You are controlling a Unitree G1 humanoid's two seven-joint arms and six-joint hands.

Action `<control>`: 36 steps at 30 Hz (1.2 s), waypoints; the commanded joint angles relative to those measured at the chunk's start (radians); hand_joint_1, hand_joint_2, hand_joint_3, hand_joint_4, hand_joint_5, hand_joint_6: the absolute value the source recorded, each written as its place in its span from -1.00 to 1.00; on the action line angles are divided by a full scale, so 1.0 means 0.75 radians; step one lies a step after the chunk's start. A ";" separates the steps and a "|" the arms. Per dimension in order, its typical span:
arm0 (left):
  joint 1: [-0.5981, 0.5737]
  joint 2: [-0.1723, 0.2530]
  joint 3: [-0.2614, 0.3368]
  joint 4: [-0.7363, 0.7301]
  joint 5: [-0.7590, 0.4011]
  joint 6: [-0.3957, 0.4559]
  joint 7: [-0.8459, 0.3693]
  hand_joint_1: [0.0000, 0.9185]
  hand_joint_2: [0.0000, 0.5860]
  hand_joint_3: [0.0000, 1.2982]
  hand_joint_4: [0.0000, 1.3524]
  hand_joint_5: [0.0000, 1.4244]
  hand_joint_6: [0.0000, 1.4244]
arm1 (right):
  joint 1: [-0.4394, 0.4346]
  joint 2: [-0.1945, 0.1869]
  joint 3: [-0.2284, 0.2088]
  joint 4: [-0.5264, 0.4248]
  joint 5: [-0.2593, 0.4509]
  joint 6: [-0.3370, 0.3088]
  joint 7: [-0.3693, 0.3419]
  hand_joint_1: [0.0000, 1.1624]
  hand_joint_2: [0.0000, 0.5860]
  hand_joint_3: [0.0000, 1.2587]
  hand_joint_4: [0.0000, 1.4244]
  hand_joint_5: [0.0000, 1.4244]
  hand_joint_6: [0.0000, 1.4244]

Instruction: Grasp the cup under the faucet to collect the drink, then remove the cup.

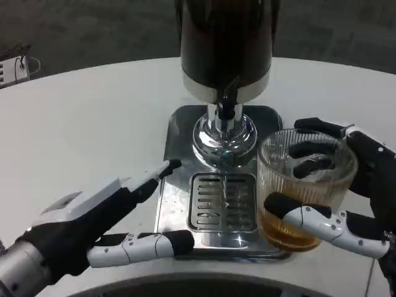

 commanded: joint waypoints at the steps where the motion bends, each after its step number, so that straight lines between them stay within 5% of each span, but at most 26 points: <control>1: 0.050 0.000 -0.007 -0.060 0.025 -0.050 0.014 -1.00 -0.94 -1.00 -1.00 -1.00 -1.00 | -0.005 -0.019 -0.020 -0.072 0.018 -0.030 0.016 0.66 -0.33 0.60 0.70 0.93 1.00; 21: 0.288 -0.011 0.111 -0.270 0.059 -0.081 0.028 -1.00 -0.91 -1.00 -1.00 -1.00 -1.00 | 0.124 -0.127 -0.040 -0.191 -0.016 -0.231 0.072 0.66 -0.33 0.61 0.70 0.93 1.00; 36: 0.348 -0.026 0.167 -0.312 0.047 -0.079 0.018 -1.00 -0.90 -1.00 -1.00 -1.00 -1.00 | 0.243 -0.125 -0.062 -0.291 -0.004 -0.219 0.091 0.66 -0.33 0.62 0.70 0.93 1.00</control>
